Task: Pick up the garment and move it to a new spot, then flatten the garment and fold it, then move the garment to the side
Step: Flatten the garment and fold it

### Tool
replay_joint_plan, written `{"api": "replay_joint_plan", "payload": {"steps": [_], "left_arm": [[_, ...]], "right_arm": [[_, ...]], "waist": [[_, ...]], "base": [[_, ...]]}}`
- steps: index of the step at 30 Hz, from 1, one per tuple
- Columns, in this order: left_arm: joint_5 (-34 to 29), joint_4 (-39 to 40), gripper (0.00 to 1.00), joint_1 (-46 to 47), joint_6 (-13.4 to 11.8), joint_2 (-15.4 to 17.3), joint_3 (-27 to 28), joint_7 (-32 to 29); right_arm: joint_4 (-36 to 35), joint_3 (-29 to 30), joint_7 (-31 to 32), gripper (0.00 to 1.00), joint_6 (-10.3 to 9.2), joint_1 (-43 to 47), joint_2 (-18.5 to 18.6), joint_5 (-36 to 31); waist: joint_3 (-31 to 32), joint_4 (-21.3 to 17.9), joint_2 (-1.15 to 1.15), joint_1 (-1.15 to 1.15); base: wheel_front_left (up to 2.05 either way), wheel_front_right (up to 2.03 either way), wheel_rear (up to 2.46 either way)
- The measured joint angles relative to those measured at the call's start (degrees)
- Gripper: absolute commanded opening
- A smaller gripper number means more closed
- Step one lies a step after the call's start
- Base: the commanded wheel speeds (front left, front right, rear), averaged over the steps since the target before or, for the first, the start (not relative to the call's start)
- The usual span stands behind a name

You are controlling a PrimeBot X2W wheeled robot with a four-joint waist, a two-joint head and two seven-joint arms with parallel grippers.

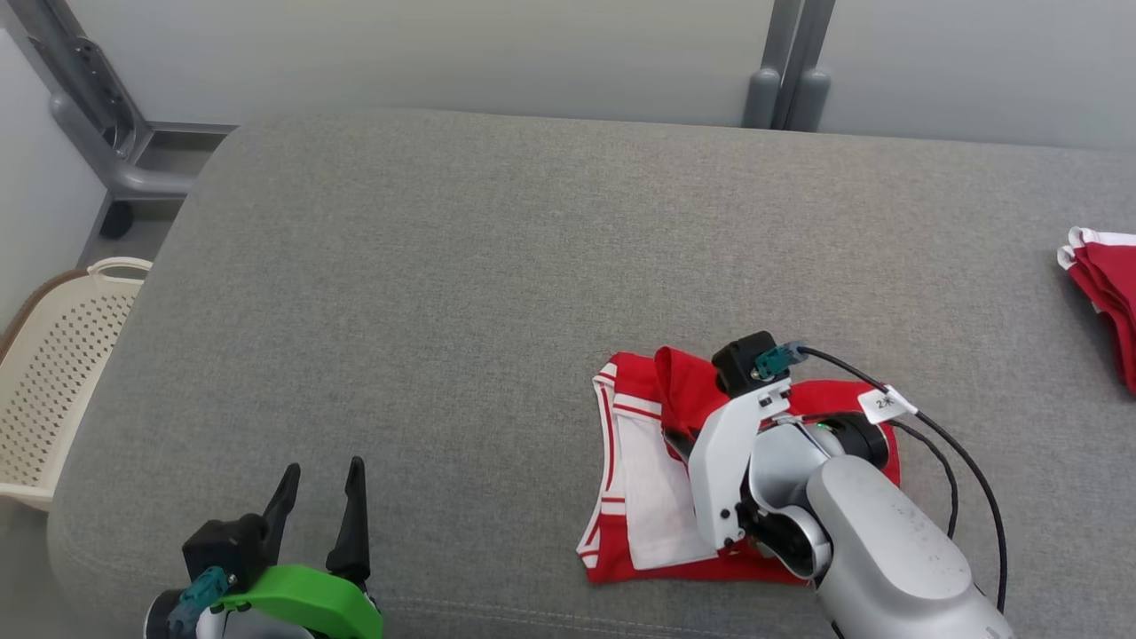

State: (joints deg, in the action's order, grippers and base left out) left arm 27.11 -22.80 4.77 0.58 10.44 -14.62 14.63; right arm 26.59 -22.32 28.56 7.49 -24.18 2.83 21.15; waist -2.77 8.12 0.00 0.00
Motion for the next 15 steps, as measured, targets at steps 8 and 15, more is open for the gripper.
{"api": "replay_joint_plan", "payload": {"steps": [8, 15], "left_arm": [[0.07, -0.69, 1.0, 0.4, 0.19, -0.2, -0.55, 0.04], [0.33, -1.14, 1.0, 0.57, 0.2, -0.24, -0.62, 0.07]], "right_arm": [[7.04, -4.37, -3.53, 0.0, 0.0, -3.78, -0.01, 3.71], [10.89, -5.99, -7.24, 1.0, 0.0, -6.49, 0.02, 5.5]], "waist": [[-0.14, 1.8, 0.0, 0.0], [-0.45, 2.62, 0.0, 0.0]], "base": [[0.0, 0.0, 0.0], [0.0, 0.0, 0.0]]}}
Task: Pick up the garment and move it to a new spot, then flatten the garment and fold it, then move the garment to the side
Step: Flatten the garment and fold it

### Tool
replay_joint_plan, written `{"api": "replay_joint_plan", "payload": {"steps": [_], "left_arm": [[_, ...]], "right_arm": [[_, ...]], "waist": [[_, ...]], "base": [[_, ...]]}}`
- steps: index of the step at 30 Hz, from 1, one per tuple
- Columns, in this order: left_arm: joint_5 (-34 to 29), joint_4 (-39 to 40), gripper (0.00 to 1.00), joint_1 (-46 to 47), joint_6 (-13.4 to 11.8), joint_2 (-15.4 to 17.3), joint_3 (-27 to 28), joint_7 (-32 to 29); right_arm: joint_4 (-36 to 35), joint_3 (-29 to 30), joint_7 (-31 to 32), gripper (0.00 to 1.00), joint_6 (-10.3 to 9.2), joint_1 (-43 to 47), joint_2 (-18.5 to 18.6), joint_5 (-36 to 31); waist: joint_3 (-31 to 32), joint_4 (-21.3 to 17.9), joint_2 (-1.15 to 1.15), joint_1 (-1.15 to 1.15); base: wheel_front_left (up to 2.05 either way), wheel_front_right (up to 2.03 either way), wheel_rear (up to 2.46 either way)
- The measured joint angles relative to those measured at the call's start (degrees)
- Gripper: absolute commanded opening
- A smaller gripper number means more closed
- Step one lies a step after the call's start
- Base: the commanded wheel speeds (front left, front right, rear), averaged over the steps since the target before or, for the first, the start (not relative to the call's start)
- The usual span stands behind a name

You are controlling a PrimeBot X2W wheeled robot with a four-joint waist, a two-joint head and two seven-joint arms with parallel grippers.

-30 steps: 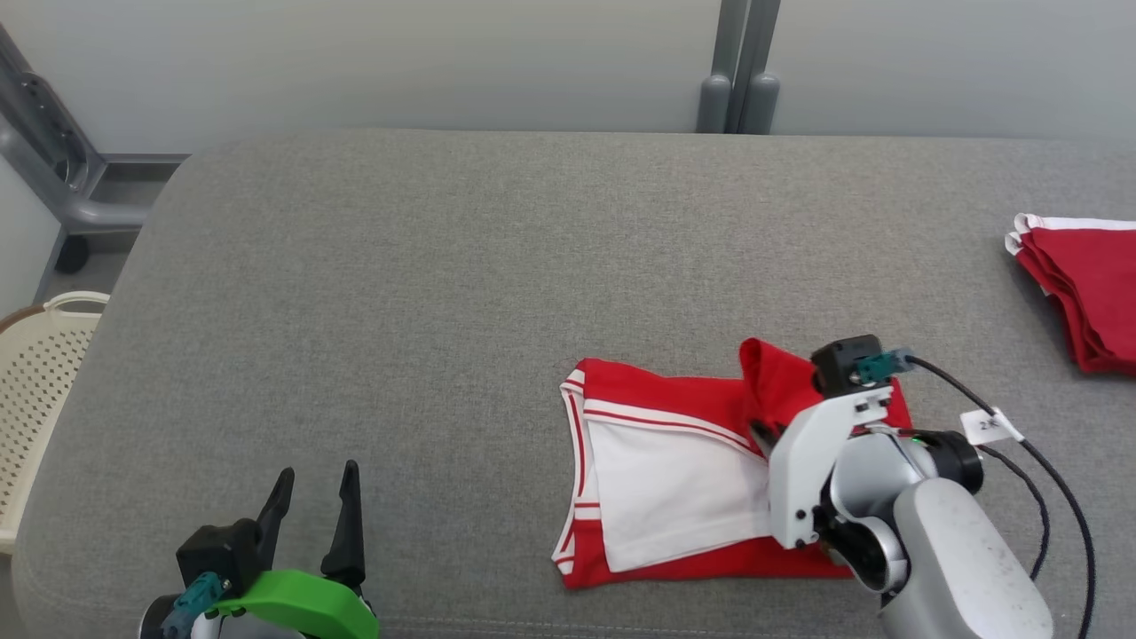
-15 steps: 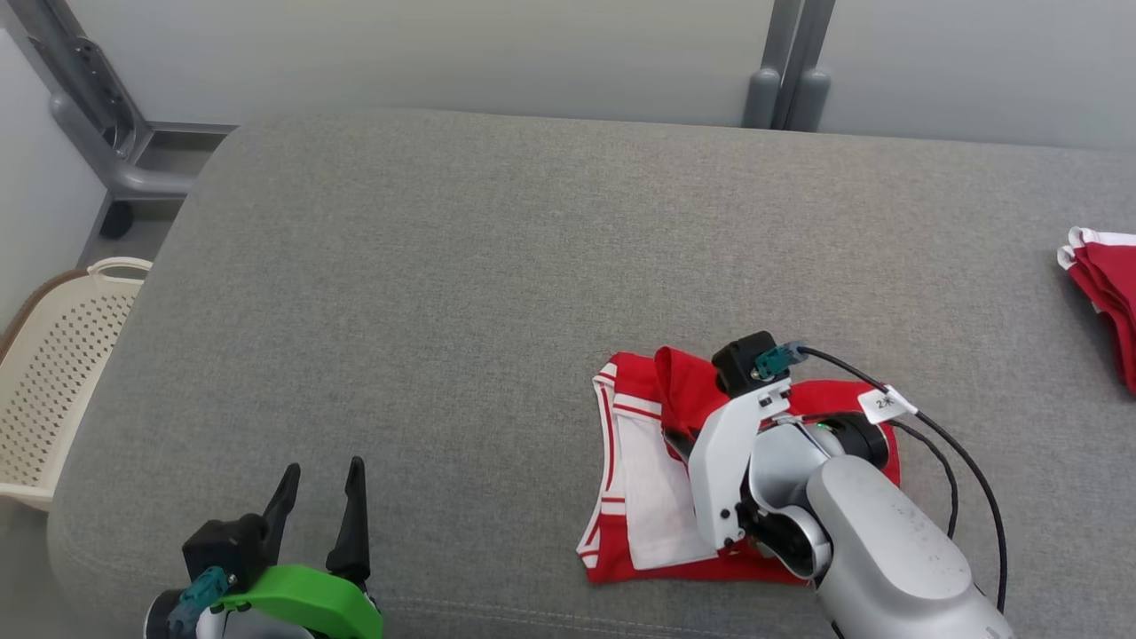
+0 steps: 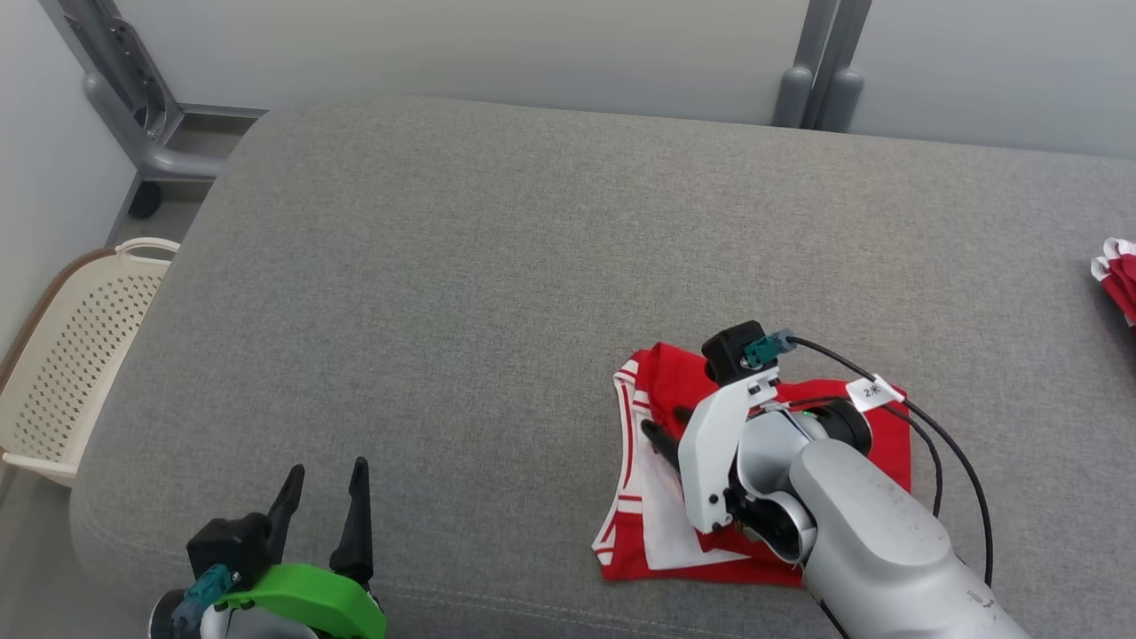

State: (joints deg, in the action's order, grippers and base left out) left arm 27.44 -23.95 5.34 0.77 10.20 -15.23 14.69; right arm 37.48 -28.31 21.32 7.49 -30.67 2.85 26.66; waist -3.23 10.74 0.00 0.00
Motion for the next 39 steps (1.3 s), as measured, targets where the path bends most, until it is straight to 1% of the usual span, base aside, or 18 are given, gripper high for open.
{"api": "replay_joint_plan", "payload": {"steps": [6, 11, 13, 15, 18, 20, 23, 26, 27, 30, 33, 36, 39], "left_arm": [[0.22, -0.35, 1.0, 0.01, -0.01, 0.02, 0.12, 0.02], [0.44, -0.42, 1.0, -0.01, -0.18, 0.11, 0.32, 0.07], [0.59, -0.45, 1.0, -0.07, -0.26, 0.19, 0.4, 0.07], [0.68, -0.44, 1.0, -0.25, -0.31, 0.24, 0.52, 0.08], [0.74, -0.29, 1.0, -1.12, -0.58, 0.49, 0.66, 0.08], [0.74, -0.12, 1.0, -1.5, -0.78, 0.74, 0.7, 0.08], [0.76, 0.33, 1.0, -2.19, -0.89, 0.93, 0.73, 0.09], [0.85, 0.73, 1.0, -2.9, -1.25, 0.99, 0.65, 0.08], [0.85, 0.73, 1.0, -2.9, -1.25, 0.99, 0.65, 0.08], [1.02, 1.14, 1.0, -3.57, -1.35, 1.02, 0.52, 0.07], [1.14, 1.6, 1.0, -3.66, -1.65, 1.03, 0.43, 0.0], [1.16, 2.0, 1.0, -3.63, -1.79, 1.02, 0.33, -0.01], [1.18, 2.25, 1.0, -3.53, -1.8, 1.04, 0.23, -0.08]], "right_arm": [[1.42, -2.99, -1.21, 1.0, 0.0, -0.61, -0.04, 3.0], [0.78, -6.75, -0.66, 1.0, 0.0, -1.18, -0.05, 7.01], [0.22, -6.92, -1.13, 1.0, 0.0, -1.26, -0.07, 8.5], [0.2, -5.55, -2.58, 1.0, 0.0, -1.83, -0.13, 8.43], [0.79, -1.22, -4.75, 1.0, 0.0, -3.25, -0.08, 6.54], [1.46, 2.18, -5.13, 1.0, 0.0, -3.36, -0.04, 4.28], [1.83, 9.2, -5.26, 1.0, 0.0, -2.77, -0.04, -0.92], [0.3, 16.74, -4.05, 1.0, 0.0, 0.31, 0.81, -5.8], [0.3, 16.74, -4.05, 1.0, 0.0, 0.31, 0.81, -5.8], [-3.81, 24.54, -2.09, 1.0, 0.0, 4.5, 1.34, -10.1], [-9.05, 30.23, 0.88, 1.0, 0.0, 9.32, 0.89, -12.91], [-14.04, 33.62, 3.82, 1.0, 0.0, 13.63, 0.4, -14.43], [-17.91, 34.57, 6.12, 1.0, 0.0, 16.41, 0.14, -13.73]], "waist": [[0.4, -0.09, 0.0, 0.0], [0.79, -0.51, 0.0, 0.0], [1.06, -0.82, 0.0, 0.0], [1.38, -1.21, 0.0, 0.0], [1.99, -1.94, 0.0, 0.0], [2.5, -2.44, 0.0, 0.0], [3.23, -3.31, 0.0, 0.0], [3.91, -4.27, 0.0, 0.0], [3.91, -4.27, 0.0, 0.0], [4.39, -5.32, 0.0, 0.0], [4.56, -6.31, 0.0, 0.0], [4.22, -7.03, 0.0, 0.0], [3.44, -7.38, 0.0, 0.0]], "base": [[0.0, 0.0, 0.0], [0.0, 0.0, 0.0], [0.0, 0.0, 0.0], [0.0, 0.0, 0.0], [0.0, 0.0, 0.0], [0.0, 0.0, 0.0], [0.0, 0.0, 0.0], [0.0, 0.0, 0.0], [0.0, 0.0, 0.0], [0.0, 0.0, 0.0], [0.0, 0.0, 0.0], [0.0, 0.0, 0.0], [0.0, 0.0, 0.0]]}}
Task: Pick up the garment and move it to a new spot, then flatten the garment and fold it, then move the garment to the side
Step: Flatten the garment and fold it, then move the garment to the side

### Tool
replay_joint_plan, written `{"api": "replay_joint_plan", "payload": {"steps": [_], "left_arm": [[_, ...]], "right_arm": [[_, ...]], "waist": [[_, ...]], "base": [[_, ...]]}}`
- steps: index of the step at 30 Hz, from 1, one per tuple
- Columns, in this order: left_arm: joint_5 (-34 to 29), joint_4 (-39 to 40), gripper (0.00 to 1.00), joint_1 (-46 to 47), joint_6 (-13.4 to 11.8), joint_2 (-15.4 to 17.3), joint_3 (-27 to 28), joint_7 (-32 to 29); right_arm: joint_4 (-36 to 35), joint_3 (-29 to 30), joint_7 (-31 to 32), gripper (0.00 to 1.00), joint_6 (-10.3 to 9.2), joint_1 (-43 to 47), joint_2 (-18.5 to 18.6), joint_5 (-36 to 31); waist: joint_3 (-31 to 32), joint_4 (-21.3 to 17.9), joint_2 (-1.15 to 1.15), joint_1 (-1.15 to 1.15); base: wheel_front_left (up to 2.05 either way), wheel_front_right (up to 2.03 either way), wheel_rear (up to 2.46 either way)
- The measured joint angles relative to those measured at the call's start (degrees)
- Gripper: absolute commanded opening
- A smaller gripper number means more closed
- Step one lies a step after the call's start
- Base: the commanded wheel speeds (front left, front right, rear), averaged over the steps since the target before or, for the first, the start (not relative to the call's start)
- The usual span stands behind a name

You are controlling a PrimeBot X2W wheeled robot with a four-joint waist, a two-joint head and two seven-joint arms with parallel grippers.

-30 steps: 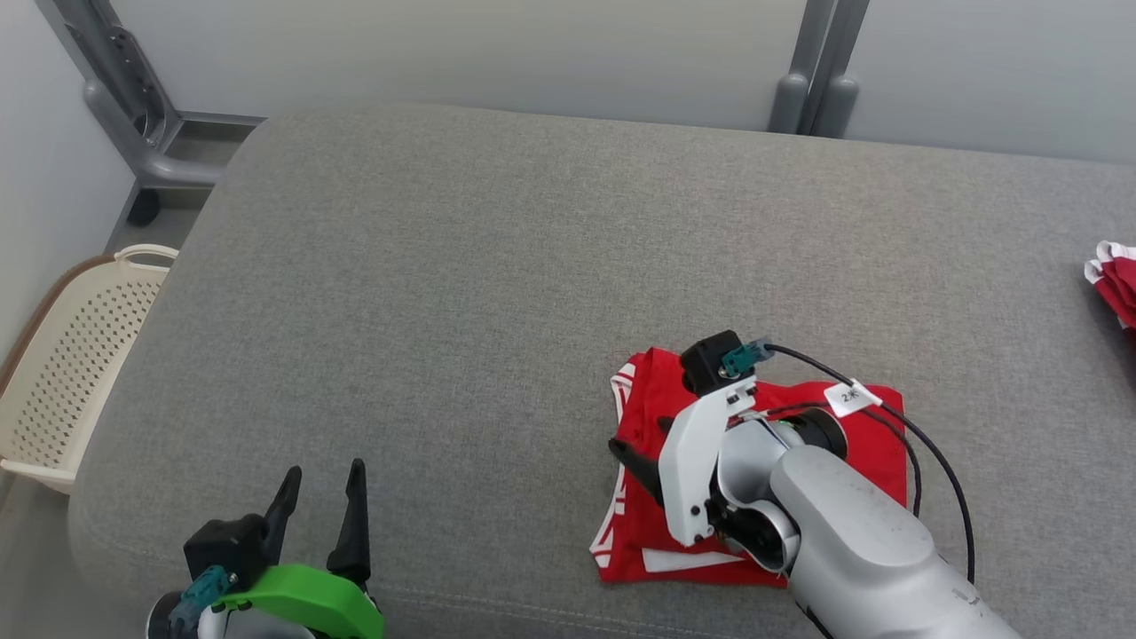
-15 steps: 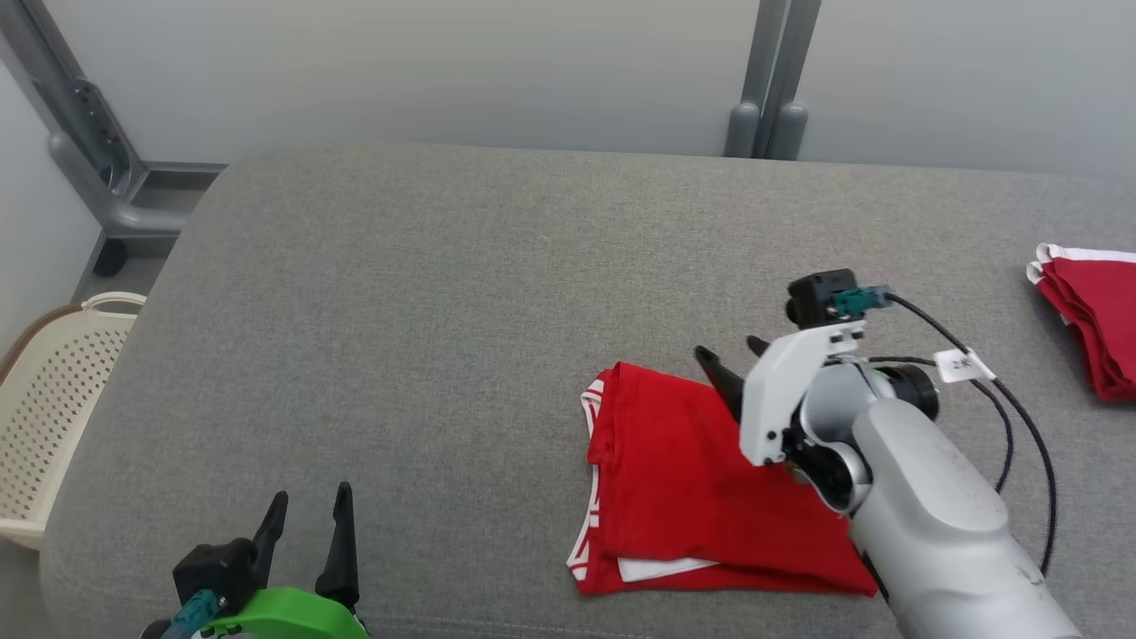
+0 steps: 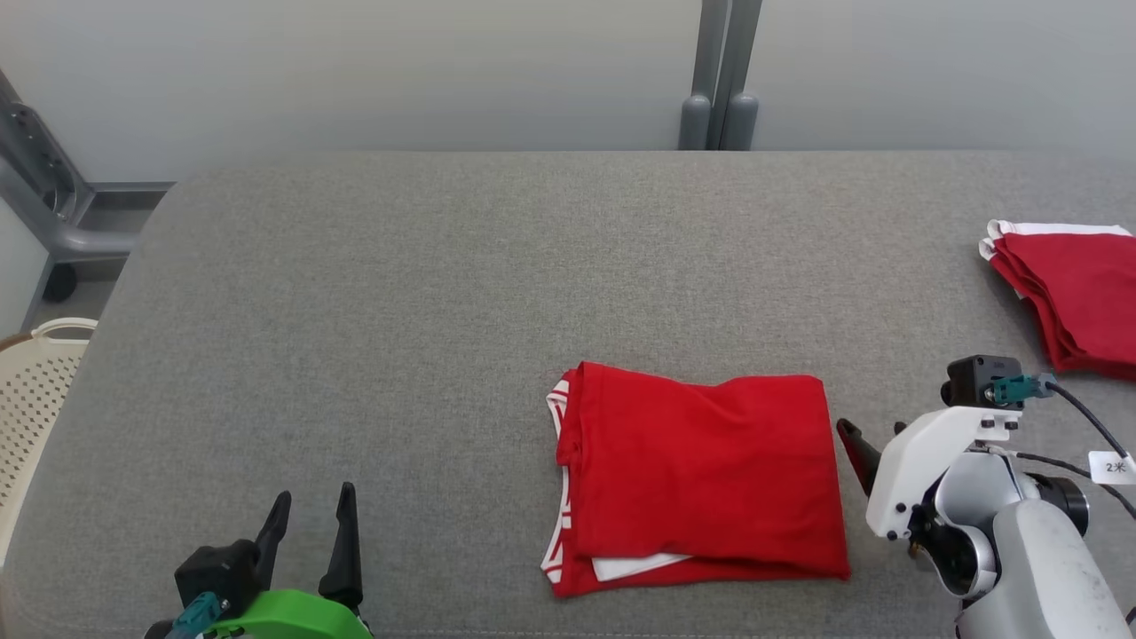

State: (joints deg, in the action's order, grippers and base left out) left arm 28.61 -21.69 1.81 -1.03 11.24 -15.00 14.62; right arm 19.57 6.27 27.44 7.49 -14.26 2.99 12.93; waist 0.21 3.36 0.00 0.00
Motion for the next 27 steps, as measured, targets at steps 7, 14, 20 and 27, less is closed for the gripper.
{"api": "replay_joint_plan", "payload": {"steps": [7, 14, 20, 27], "left_arm": [[0.0, 0.11, 1.0, 1.6, 0.01, 0.07, -0.42, -0.19], [-0.01, -0.12, 1.0, 2.96, 0.05, 0.29, -0.69, -0.19], [-0.02, -0.36, 1.0, 3.87, 0.16, 0.4, -0.89, -0.18], [-0.01, -1.01, 1.0, 4.64, 0.48, 0.43, -0.97, 0.03]], "right_arm": [[-2.04, -0.97, 1.59, 1.0, 0.0, 2.09, -0.13, 4.16], [2.83, -0.98, 2.21, 1.0, 0.0, 0.25, -0.12, 5.72], [8.42, -1.43, 1.2, 0.56, 0.0, -2.23, -0.11, 6.22], [12.85, 0.18, -0.38, 0.0, 0.09, -4.87, -0.23, 4.28]], "waist": [[-2.12, -0.29, 0.0, 0.0], [-4.42, 0.29, 0.0, 0.0], [-6.17, 1.34, 0.0, 0.0], [-6.96, 2.36, 0.0, 0.0]], "base": [[0.0, 0.0, 0.0], [0.0, 0.0, 0.0], [0.0, 0.0, 0.0], [0.0, 0.0, 0.0]]}}
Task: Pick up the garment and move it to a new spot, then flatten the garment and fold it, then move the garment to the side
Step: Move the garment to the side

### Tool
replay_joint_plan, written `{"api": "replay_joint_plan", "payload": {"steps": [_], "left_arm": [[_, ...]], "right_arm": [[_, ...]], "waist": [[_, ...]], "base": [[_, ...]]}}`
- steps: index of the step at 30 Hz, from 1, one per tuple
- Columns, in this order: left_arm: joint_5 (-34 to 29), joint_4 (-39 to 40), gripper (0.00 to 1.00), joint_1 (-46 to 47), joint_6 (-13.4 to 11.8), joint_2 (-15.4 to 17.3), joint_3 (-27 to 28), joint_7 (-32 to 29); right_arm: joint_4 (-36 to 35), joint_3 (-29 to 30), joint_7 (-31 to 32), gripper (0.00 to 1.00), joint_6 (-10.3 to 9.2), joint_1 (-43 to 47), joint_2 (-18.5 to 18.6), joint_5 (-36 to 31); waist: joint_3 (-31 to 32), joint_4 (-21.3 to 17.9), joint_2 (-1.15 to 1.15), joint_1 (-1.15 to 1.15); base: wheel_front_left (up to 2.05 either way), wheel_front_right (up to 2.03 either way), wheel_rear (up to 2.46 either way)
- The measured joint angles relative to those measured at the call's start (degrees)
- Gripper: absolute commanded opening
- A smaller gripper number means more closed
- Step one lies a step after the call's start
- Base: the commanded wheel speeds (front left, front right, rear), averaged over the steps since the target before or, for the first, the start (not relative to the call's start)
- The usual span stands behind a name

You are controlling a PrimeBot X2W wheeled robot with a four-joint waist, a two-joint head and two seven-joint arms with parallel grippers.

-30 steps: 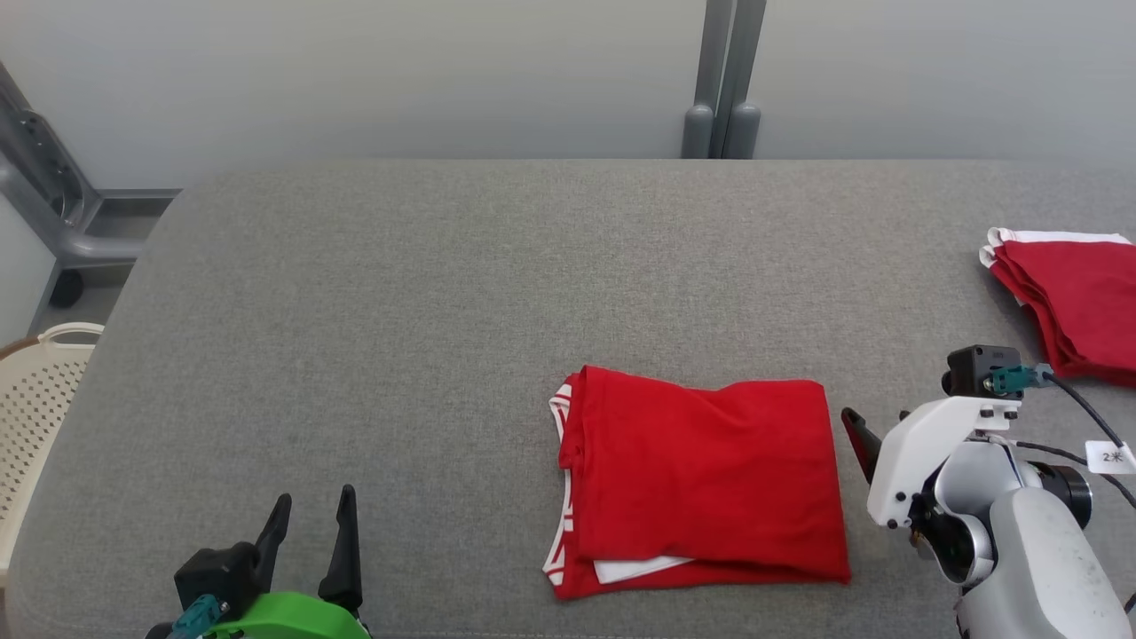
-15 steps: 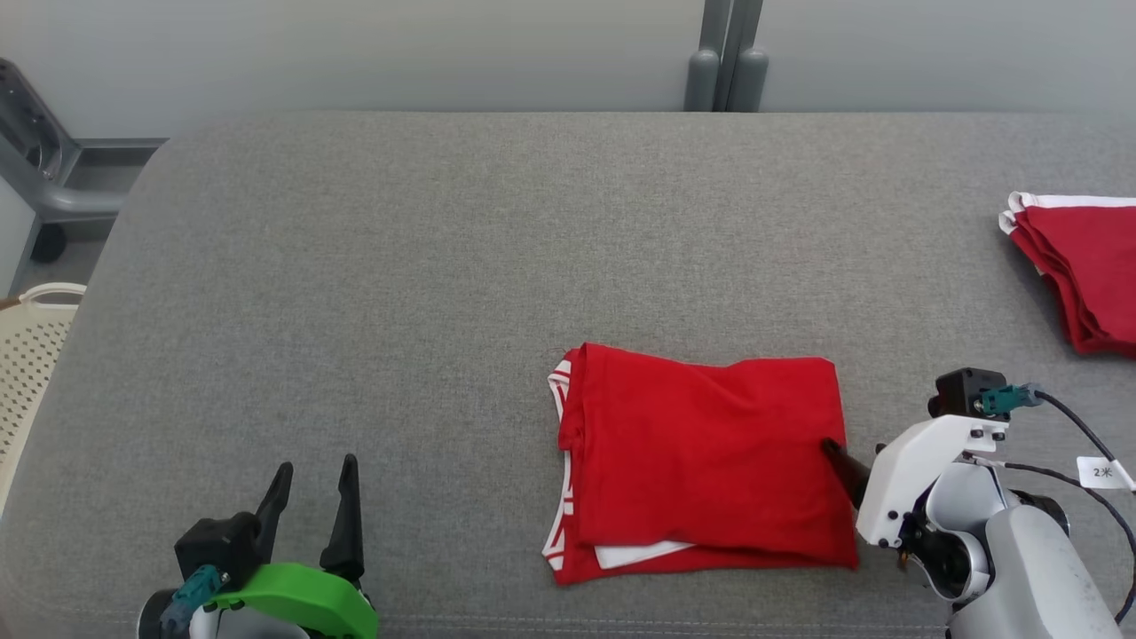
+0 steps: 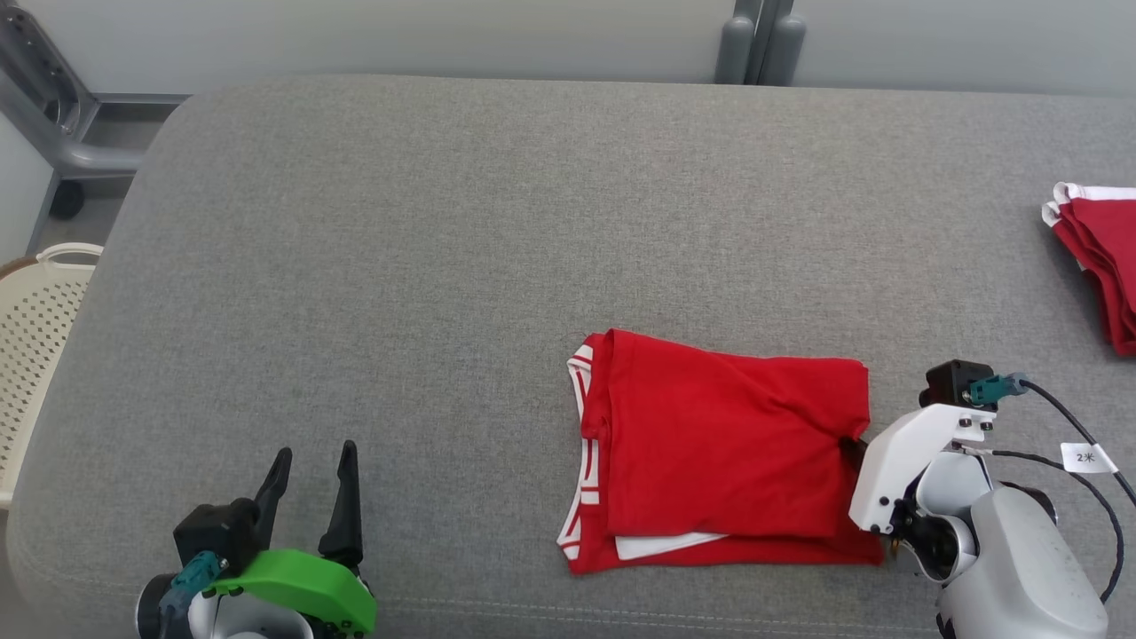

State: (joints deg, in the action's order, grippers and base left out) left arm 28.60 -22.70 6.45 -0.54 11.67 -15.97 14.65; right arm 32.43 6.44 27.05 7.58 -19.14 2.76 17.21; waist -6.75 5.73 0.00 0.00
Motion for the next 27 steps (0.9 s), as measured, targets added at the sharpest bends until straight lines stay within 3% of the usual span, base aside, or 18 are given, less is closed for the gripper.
{"api": "replay_joint_plan", "payload": {"steps": [9, 13, 20, 27], "left_arm": [[0.0, -0.15, 1.0, 0.01, -0.05, -0.05, 0.04, 0.07], [-0.87, 0.56, 1.0, 0.01, -0.31, 0.03, -0.63, 0.11], [-2.56, 4.75, 1.0, 1.37, -0.83, -0.03, -1.87, 0.12], [-3.8, 6.39, 1.0, 3.67, -0.48, -0.87, -3.87, 0.21]], "right_arm": [[2.54, -0.12, -2.97, 0.0, -0.01, -1.77, -0.12, -1.2], [2.27, -1.7, -3.48, 0.0, -0.03, -4.24, -0.05, -6.27], [1.49, -4.85, -2.27, 0.0, -0.03, -13.82, 0.05, -15.46], [5.39, -7.68, -2.31, 0.0, -0.03, -22.89, 3.49, -17.88]], "waist": [[1.14, -0.54, 0.0, 0.0], [1.58, -1.41, 0.0, 0.0], [1.43, -4.62, 0.0, 0.0], [-0.36, -8.21, 0.0, 0.0]], "base": [[0.0, 0.0, 0.0], [0.0, 0.0, 0.0], [0.0, 0.0, 0.0], [0.0, 0.0, 0.0]]}}
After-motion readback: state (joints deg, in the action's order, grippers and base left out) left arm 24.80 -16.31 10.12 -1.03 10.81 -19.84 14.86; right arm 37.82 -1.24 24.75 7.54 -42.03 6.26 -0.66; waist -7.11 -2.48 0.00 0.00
